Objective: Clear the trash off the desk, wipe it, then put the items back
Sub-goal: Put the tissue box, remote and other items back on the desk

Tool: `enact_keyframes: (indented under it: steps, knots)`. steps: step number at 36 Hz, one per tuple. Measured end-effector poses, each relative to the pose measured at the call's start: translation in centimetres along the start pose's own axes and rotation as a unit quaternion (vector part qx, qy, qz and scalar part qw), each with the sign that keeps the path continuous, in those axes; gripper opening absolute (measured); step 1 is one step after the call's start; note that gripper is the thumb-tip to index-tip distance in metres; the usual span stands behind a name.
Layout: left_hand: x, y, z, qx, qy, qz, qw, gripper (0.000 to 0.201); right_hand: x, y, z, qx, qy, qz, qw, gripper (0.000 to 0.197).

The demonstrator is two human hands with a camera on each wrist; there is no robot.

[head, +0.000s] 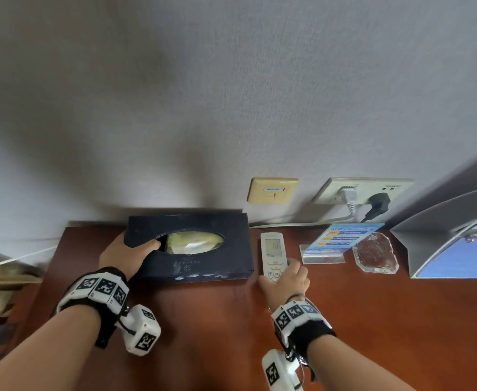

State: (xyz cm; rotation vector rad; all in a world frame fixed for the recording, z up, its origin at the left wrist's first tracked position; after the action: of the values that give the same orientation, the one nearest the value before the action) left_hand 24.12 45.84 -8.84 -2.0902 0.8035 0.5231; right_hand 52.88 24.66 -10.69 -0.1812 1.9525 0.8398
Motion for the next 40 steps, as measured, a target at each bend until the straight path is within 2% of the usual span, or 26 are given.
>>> enact_keyframes:
  steps: [3, 6, 11, 23, 25, 29, 31, 37, 40]
  knots:
    - [0.1, 0.2, 0.6, 0.005, 0.000, 0.008, 1.000, 0.043, 0.4, 0.1, 0.1, -0.004, 0.000, -0.012, 1.000, 0.074]
    - [0.1, 0.2, 0.7, 0.013, 0.001, 0.009, 1.000, 0.042, 0.5, 0.1, 0.2, -0.002, -0.008, -0.023, 1.000, 0.073]
    - [0.3, 0.1, 0.7, 0.014, 0.021, 0.001, 1.000, 0.056, 0.9, 0.1, 0.6, -0.008, 0.001, -0.049, 0.999, 0.070]
    - [0.2, -0.1, 0.3, 0.005, 0.027, 0.021, 0.999, 0.057, 1.1, 0.2, 0.9, -0.025, 0.024, -0.082, 0.996, 0.071]
    - [0.2, -0.2, 0.4, 0.008, 0.031, 0.028, 0.999, 0.054, 1.1, 0.3, 0.9, -0.030, 0.026, -0.086, 0.996, 0.072]
    - [0.3, -0.7, 1.0, 0.016, 0.045, 0.038, 0.998, 0.033, 1.1, 0.4, 1.1, -0.035, 0.029, -0.091, 0.995, 0.072]
    - [0.3, -0.7, 1.3, 0.018, 0.044, 0.036, 0.998, 0.032, 1.2, 0.4, 1.2, -0.033, 0.034, -0.089, 0.995, 0.073]
    - [0.5, -0.1, 1.8, 0.007, 0.037, 0.020, 0.999, 0.044, 1.1, 0.2, 1.1, -0.034, 0.037, -0.081, 0.995, 0.076]
    - [0.3, 0.1, 1.6, -0.002, 0.018, 0.002, 1.000, 0.072, 0.5, 0.1, 1.0, -0.041, 0.039, -0.079, 0.995, 0.083]
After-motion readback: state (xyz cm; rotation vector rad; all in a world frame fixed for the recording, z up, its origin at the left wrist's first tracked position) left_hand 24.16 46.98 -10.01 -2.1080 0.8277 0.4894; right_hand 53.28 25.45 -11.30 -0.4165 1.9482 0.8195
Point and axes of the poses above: each hand's wrist, its own z-axis towards the middle knuckle, its own x-axis out of the palm, y = z × x, the point moved 8 cm from there along z, towards the middle knuckle, and after that the axes turned 12 degrees about -x, right-handed, at the moved point
